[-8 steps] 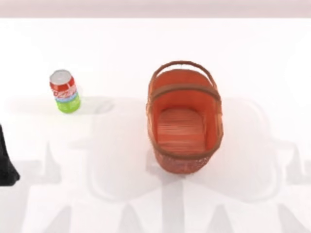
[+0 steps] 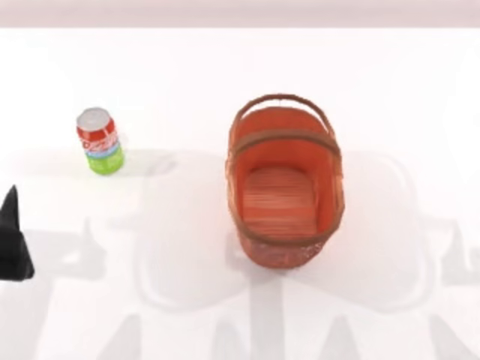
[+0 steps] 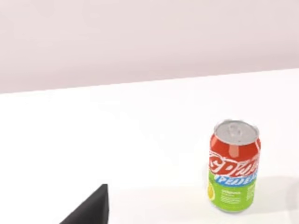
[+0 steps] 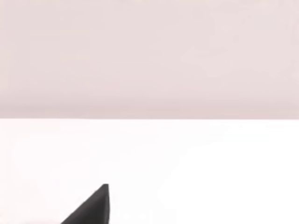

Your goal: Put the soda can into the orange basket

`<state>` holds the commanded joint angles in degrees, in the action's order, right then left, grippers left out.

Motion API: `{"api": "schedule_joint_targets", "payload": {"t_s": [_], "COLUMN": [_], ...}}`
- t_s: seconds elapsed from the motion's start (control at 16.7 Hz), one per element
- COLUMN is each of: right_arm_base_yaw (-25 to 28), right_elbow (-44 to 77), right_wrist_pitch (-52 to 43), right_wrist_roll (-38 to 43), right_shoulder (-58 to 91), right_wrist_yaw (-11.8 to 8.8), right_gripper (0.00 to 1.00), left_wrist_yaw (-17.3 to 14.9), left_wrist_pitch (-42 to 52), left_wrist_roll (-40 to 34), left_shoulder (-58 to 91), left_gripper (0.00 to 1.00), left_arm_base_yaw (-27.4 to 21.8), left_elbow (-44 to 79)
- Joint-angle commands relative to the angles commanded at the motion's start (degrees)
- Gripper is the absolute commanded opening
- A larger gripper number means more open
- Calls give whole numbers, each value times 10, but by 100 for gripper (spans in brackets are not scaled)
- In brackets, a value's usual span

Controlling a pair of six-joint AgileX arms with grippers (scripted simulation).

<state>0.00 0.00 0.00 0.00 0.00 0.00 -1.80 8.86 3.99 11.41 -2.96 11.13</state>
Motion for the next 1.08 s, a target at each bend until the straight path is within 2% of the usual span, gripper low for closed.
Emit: {"api": "schedule_joint_targets", "payload": {"t_s": [0.48,1.08], "right_arm_base_yaw": [0,0], "right_elbow": [0,0], "right_wrist_pitch": [0,0], "right_wrist_roll": [0,0], "right_shoulder": [0,0], "right_wrist_yaw": [0,0], "right_gripper": [100,100], "left_wrist_yaw": [-13,-1], "left_wrist_pitch": [265,583], "left_wrist_roll": [111,268], "left_shoulder": [380,966], "left_gripper": [100,100], "left_arm_base_yaw": [-45,-71], "left_elbow": [365,878]}}
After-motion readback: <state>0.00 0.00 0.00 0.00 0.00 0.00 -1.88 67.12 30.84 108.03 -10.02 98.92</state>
